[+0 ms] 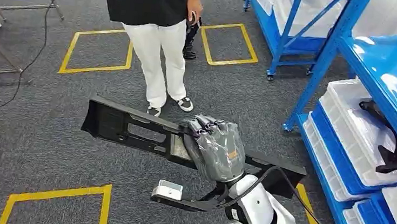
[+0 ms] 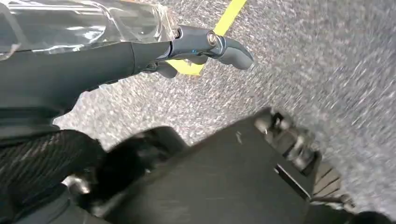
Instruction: Take the parts from the cabinet and place them on the table.
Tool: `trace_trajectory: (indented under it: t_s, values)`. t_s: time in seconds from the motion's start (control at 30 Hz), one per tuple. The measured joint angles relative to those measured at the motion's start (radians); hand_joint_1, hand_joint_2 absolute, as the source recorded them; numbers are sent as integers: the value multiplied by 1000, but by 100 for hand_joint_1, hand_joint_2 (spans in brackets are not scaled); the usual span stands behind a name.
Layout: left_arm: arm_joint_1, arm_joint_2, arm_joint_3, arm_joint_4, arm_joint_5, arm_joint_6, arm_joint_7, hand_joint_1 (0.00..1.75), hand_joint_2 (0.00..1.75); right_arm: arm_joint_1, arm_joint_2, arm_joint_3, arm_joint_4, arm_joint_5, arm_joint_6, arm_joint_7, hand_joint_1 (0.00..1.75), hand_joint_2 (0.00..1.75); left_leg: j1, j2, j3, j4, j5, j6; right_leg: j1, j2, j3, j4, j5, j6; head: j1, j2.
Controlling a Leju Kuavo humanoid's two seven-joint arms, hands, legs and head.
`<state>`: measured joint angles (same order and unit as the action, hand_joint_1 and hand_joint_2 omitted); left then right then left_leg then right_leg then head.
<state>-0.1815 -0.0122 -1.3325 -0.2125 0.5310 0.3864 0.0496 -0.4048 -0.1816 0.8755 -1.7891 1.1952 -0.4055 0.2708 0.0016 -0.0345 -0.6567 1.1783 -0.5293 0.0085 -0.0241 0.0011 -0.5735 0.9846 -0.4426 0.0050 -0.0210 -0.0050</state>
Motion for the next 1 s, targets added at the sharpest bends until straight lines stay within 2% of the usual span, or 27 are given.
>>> trace_trajectory:
  t_s: [0.03,0.07,0.1,0.13,0.17,0.2,0.23,0.27,0.37,0.4,0.43,0.47,0.5,0.53,0.57,0.6,0.63,0.67,0.7,0.73,0.77,0.87,0.9,0.93,0.97,1.0]
  values:
    - [-3,0,0,0,0,0,-3,0,175,0,-1,0,0,0,0,0,175,175,1,0,-35,72,-21,-2,1,-15,2,0,-3,-2,0,0]
    - [-4,0,1,-1,0,0,-4,0,175,1,-1,0,0,0,0,0,175,175,2,0,-50,109,-25,-2,3,-29,6,0,-6,-2,0,0]
    - [-3,0,1,-1,0,0,-5,0,175,1,-1,0,0,0,0,0,175,175,2,0,-38,93,-9,-1,4,-41,11,0,-9,-2,0,0]
    - [-2,0,1,-1,0,0,-4,0,175,1,-1,0,0,0,0,0,175,175,2,4,-8,35,25,2,5,-50,16,0,-13,-1,0,0]
    - [0,0,1,-1,0,0,0,0,175,0,0,0,0,0,0,0,175,175,0,14,38,-56,72,7,7,-60,22,0,-16,0,0,0]
    - [5,1,1,-1,-1,0,1,0,175,0,1,0,0,0,0,0,175,175,-2,34,82,-152,116,14,8,-68,27,0,-19,1,0,0]
    - [9,3,1,-1,-1,0,1,0,175,0,1,0,0,-1,0,0,175,175,-15,72,106,-197,103,20,9,-77,30,-5,-21,4,0,0]
    - [8,4,1,-1,-1,0,1,0,175,0,0,0,-1,-1,0,0,175,175,-25,71,110,-217,107,28,12,-82,25,-4,-20,9,-2,0]
    - [11,6,1,-1,-3,0,-2,0,175,0,1,0,-1,-1,0,0,175,175,-27,45,103,-226,106,38,12,-113,24,-8,-19,20,0,0]
    - [11,5,1,-1,-5,0,-2,0,175,-2,1,-2,-1,-2,0,0,175,175,-14,36,112,-238,114,46,11,-97,21,-2,-28,29,0,0]
    - [9,5,1,-1,-6,0,-2,0,175,-1,1,-2,-1,-1,0,0,175,175,-14,26,115,-242,116,50,9,-49,12,28,-45,30,0,0]
    - [9,5,1,-1,-7,0,-2,0,175,-2,0,-2,-2,-1,0,0,175,175,-12,22,116,-242,115,54,10,-22,-19,93,-78,29,3,0]
    - [9,4,1,-1,-7,-1,-2,0,175,0,-1,-2,-2,-2,0,0,175,175,-11,12,118,-242,114,55,10,-9,-66,184,-117,30,5,0]
    - [9,4,1,-1,-7,-1,-2,0,175,1,-2,-2,-2,-2,0,0,175,175,-11,3,118,-241,114,57,10,-4,-112,268,-146,33,5,0]
    - [9,4,1,-1,-7,-2,-2,0,175,3,-3,-2,-2,-3,0,2,175,175,-11,-10,118,-241,113,57,10,-4,-147,325,-154,34,5,0]
    - [9,4,1,-1,-7,-2,-2,0,175,4,-4,-2,-2,-3,0,4,175,175,-10,-23,120,-241,113,57,9,-4,-157,326,-136,35,5,0]
    - [9,4,1,-1,-7,-2,-2,0,175,4,-4,-2,-2,-3,1,5,175,175,-8,-38,122,-240,112,55,8,-3,-140,276,-95,36,5,0]
    - [9,3,1,-1,-7,-2,-2,0,175,3,-4,-2,-2,-3,1,6,175,175,-5,-53,127,-238,109,51,6,2,-100,188,-42,37,5,0]
    - [9,3,1,-1,-8,-2,-2,0,175,3,-4,-2,-2,-3,1,6,175,175,-3,-67,130,-234,104,46,1,24,-56,91,9,39,5,0]
    - [9,3,1,-1,-8,-2,-2,0,175,3,-5,-2,-2,-3,1,7,175,175,-1,-77,126,-229,97,40,-9,74,-29,20,28,44,5,0]
    - [7,3,1,-1,-8,-2,-1,0,175,3,-5,-2,-3,-3,1,9,175,175,-5,-90,117,-216,92,33,-11,89,-20,5,14,42,6,0]
    - [9,3,1,-1,-8,-1,0,0,175,3,-5,-2,-4,-3,1,11,175,175,4,-119,105,-225,99,21,0,58,-25,9,15,24,6,0]
    - [9,3,1,-1,-8,-1,0,0,175,2,-3,-2,-4,-2,1,10,175,175,5,-129,103,-222,94,18,-7,42,-22,5,16,17,7,0]
    - [9,2,1,-1,-8,0,0,0,175,1,-2,-2,-4,-2,1,10,175,175,0,-78,95,-201,81,14,-6,32,-17,3,13,12,6,0]
    - [7,2,1,-1,-8,0,0,0,175,1,-2,-2,-5,-2,1,10,175,175,-2,-26,68,-141,52,8,-5,18,-14,3,10,6,-1,0]
    - [4,4,2,-1,-8,0,-2,0,175,1,-2,-2,-6,-1,1,10,175,175,0,-6,27,-54,15,2,-2,5,-11,3,7,3,-1,0]
